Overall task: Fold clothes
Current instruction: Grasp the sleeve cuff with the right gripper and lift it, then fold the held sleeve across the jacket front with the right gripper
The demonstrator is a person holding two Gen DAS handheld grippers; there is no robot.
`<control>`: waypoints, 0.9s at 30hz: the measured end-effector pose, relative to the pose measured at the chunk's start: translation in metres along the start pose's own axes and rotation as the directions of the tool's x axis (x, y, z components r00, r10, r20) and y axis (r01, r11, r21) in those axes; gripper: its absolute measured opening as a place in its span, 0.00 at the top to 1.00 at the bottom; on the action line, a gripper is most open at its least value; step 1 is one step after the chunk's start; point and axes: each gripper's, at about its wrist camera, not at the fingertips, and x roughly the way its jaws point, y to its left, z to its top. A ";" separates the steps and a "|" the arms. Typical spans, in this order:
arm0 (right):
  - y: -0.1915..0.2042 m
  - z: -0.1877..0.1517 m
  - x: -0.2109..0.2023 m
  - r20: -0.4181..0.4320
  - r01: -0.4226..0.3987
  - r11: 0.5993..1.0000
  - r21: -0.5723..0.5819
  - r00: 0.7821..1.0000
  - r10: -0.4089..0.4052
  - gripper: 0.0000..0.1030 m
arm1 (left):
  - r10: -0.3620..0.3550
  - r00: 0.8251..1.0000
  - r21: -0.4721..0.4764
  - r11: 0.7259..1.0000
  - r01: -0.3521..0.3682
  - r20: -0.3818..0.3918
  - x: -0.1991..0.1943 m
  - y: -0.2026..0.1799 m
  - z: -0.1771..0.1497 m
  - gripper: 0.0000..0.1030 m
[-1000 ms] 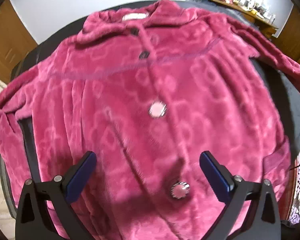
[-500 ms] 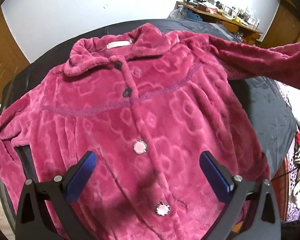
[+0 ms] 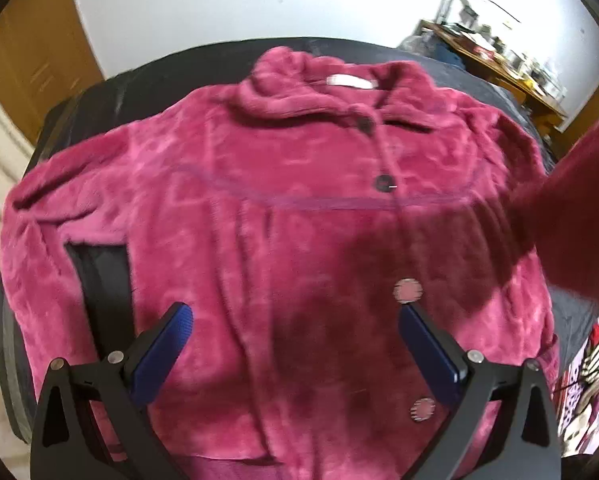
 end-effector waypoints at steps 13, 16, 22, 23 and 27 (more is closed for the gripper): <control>0.047 -0.084 0.081 -0.252 -0.030 0.987 -0.159 0.968 -0.012 0.30 | -0.019 0.999 -0.031 0.999 0.018 -0.051 0.017 0.024 -0.001 0.00; 0.039 -0.088 0.064 -0.219 -0.063 0.990 -0.129 0.975 0.033 0.30 | -0.027 0.998 -0.022 0.999 0.026 -0.048 0.014 0.016 0.002 0.00; -0.029 -0.098 0.039 -0.213 -0.011 0.996 0.091 0.976 0.031 0.30 | -0.163 0.984 -0.078 0.984 0.158 -0.071 0.000 -0.007 0.003 0.00; -0.040 -0.102 0.037 -0.221 -0.005 0.993 0.116 0.975 0.030 0.30 | -0.189 0.979 -0.096 0.979 0.181 -0.079 -0.001 -0.013 0.003 0.00; -0.074 -0.116 0.031 -0.253 0.033 0.992 0.123 0.968 -0.001 0.30 | -0.307 0.944 -0.182 0.942 0.283 -0.121 -0.001 -0.037 0.001 0.00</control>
